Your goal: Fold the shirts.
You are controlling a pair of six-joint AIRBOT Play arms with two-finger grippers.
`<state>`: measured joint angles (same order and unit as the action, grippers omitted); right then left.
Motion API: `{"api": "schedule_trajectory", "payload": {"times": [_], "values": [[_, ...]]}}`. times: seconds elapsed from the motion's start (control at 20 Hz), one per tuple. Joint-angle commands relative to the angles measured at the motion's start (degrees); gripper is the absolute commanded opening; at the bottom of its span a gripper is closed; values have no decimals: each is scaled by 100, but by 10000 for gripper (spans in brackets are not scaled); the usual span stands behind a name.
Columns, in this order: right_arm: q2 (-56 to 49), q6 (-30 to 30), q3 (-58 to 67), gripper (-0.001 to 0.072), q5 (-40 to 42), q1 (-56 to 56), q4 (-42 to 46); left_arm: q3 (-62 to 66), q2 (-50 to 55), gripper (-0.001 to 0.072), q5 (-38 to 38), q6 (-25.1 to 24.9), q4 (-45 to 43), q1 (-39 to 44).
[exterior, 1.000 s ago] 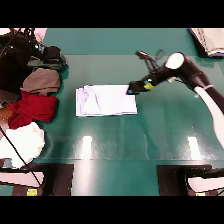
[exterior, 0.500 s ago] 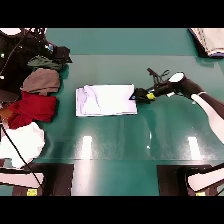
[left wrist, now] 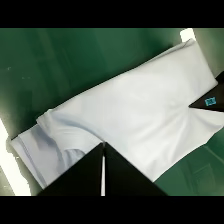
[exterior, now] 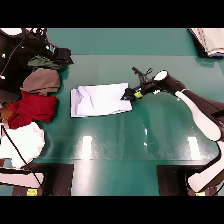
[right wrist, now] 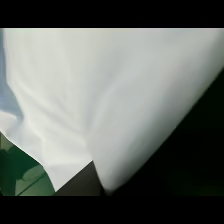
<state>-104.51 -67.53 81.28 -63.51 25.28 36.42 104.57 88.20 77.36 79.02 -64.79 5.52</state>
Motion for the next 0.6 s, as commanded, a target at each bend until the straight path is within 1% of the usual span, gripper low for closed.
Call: {"api": "schedule_trajectory", "payload": {"times": [0.0, 0.15, 0.4, 0.55], "values": [[706, 68, -398, 13, 195, -544, -22, 0, 2, 25, 293, 2, 133, 0], [1878, 37, -1362, 12, 240, -1740, 70, 0, 2, 24, 317, 2, 184, -2], [3849, -581, -2710, 12, 310, -4293, 1593, 0, 2, 25, 210, 7, 378, 0], [4535, -627, -3279, 12, 413, -5932, 1773, 0, 2, 25, 157, 31, 402, -2]]}}
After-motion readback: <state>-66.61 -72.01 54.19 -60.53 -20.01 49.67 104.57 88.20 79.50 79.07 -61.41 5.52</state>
